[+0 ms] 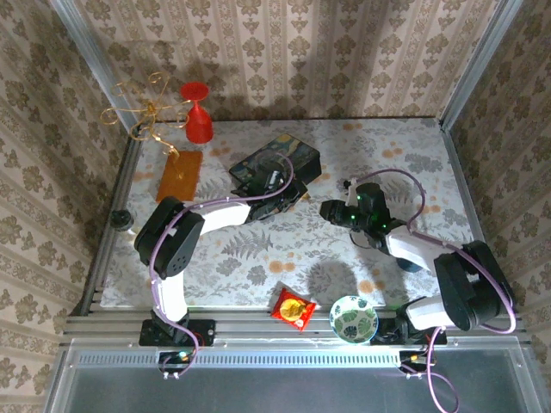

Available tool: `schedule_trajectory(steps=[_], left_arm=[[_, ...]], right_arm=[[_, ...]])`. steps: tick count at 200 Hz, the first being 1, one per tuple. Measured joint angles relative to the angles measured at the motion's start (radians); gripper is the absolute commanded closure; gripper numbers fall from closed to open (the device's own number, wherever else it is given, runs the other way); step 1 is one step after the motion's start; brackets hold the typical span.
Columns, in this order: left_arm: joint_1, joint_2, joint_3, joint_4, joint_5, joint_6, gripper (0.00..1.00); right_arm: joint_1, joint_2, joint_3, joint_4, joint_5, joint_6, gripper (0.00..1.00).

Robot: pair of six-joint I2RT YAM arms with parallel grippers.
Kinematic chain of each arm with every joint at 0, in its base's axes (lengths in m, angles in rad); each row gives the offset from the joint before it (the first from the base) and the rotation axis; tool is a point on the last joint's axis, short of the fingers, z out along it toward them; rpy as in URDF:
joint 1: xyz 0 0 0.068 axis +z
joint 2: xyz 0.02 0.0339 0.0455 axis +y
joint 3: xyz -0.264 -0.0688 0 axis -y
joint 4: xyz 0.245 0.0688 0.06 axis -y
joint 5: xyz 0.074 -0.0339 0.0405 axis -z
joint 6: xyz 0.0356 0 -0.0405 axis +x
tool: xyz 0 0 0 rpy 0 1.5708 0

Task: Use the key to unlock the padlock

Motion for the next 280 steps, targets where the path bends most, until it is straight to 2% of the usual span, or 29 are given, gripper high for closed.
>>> schedule_trajectory(steps=[26, 54, 109, 150, 212, 264, 280], left_arm=[[0.001, 0.0, -0.011, 0.045, 0.007, 0.0, 1.0], [0.003, 0.0, -0.021, 0.087, 0.019, 0.0, 1.0], [0.027, 0.005, -0.045, 0.222, 0.018, -0.013, 1.0], [0.026, 0.006, -0.048, 0.233, 0.019, -0.012, 1.0], [0.025, 0.006, -0.048, 0.232, 0.018, -0.012, 1.0], [0.023, 0.006, -0.048, 0.232, 0.018, -0.012, 1.0], [0.02, 0.006, -0.048, 0.232, 0.018, -0.012, 1.0]], right_arm=[[-0.016, 0.1, -0.019, 0.217, -0.097, 0.206, 0.73], [-0.047, 0.207, -0.045, 0.434, -0.143, 0.388, 0.74], [-0.061, 0.358, -0.05, 0.78, -0.167, 0.606, 0.76], [-0.063, 0.359, -0.067, 0.848, -0.167, 0.646, 0.79], [-0.067, 0.272, -0.096, 0.798, -0.163, 0.623, 0.78], [-0.066, 0.303, -0.092, 0.798, -0.163, 0.628, 0.78], [-0.066, 0.323, -0.084, 0.801, -0.163, 0.639, 0.74]])
